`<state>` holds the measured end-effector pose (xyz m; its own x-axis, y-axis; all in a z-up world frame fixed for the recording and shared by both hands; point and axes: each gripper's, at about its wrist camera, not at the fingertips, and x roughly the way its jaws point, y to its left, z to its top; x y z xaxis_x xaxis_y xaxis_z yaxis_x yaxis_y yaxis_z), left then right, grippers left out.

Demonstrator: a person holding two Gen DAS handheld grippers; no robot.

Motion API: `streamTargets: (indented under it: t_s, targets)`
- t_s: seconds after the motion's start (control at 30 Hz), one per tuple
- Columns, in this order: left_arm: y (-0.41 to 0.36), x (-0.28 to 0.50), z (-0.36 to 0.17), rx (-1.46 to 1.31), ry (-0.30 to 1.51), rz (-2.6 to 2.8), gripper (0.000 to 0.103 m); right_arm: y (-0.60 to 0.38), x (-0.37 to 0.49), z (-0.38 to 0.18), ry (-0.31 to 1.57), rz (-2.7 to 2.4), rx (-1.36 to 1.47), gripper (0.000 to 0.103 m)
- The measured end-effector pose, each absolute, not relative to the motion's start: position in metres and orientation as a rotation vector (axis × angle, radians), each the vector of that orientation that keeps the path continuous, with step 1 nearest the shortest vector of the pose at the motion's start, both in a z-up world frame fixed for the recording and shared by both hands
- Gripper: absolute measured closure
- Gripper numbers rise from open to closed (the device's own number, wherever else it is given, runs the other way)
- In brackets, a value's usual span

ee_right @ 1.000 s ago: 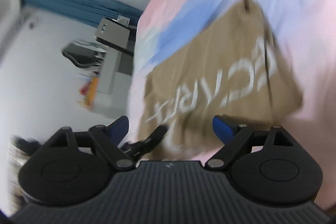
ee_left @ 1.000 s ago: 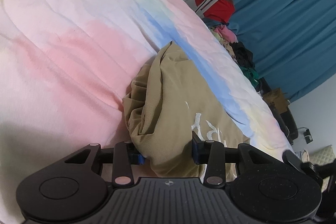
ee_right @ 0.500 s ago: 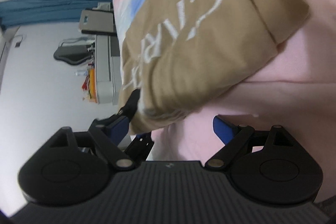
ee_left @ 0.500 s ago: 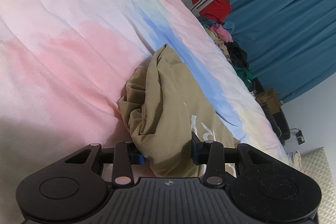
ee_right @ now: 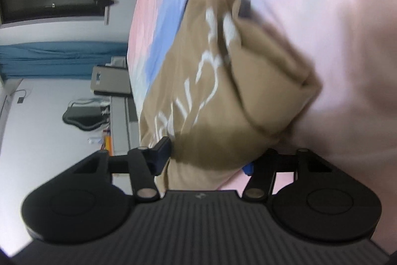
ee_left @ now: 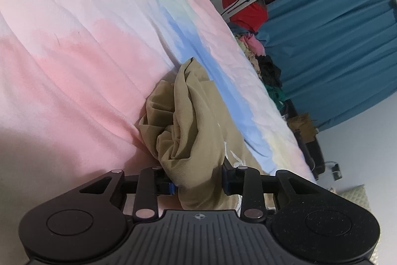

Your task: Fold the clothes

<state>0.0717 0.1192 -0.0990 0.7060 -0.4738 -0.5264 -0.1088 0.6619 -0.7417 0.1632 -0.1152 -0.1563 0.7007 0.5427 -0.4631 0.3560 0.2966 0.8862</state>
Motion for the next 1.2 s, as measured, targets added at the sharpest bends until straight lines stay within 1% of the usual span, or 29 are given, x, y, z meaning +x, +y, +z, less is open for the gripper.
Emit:
streamTargets:
  t_s: [0.03, 0.1, 0.13, 0.2, 0.47, 0.6, 0.8, 0.93, 1.07, 1.2]
  targets:
    - [0.120, 0.071, -0.099, -0.843, 0.775, -0.236, 0.070, -0.114, 0.164, -0.155, 0.839, 0.144, 1.284, 0.057]
    - [0.120, 0.071, -0.099, -0.848, 0.767, -0.244, 0.071, -0.113, 0.164, -0.153, 0.825, 0.146, 1.246, 0.065]
    - [0.120, 0.070, -0.098, -0.846, 0.765, -0.245, 0.072, -0.113, 0.162, -0.150, 0.817, 0.148, 1.221, 0.067]
    - [0.120, 0.067, -0.096, -0.840, 0.760, -0.246, 0.073, -0.113, 0.158, -0.144, 0.799, 0.154, 1.175, 0.074]
    - [0.127, 0.042, -0.071, -0.851, 0.691, -0.315, 0.073, -0.115, 0.128, -0.098, 0.746, 0.175, 1.050, 0.077]
    - [0.132, 0.035, -0.059, -0.947, 0.688, -0.366, 0.073, -0.120, 0.117, -0.071, 0.715, 0.188, 1.008, 0.077]
    - [0.114, 0.037, -0.027, -0.958, 0.670, -0.417, 0.073, -0.140, 0.113, -0.035, 0.649, 0.225, 0.989, 0.077]
    - [0.077, 0.060, -0.001, -0.879, 0.671, -0.460, 0.073, -0.171, 0.126, -0.021, 0.602, 0.219, 1.024, 0.077]
    - [0.015, 0.116, 0.015, -0.827, 0.715, -0.508, 0.073, -0.226, 0.153, -0.013, 0.571, 0.172, 1.071, 0.077]
    - [-0.076, 0.199, 0.025, -0.763, 0.756, -0.565, 0.073, -0.295, 0.199, 0.002, 0.528, 0.078, 1.040, 0.077]
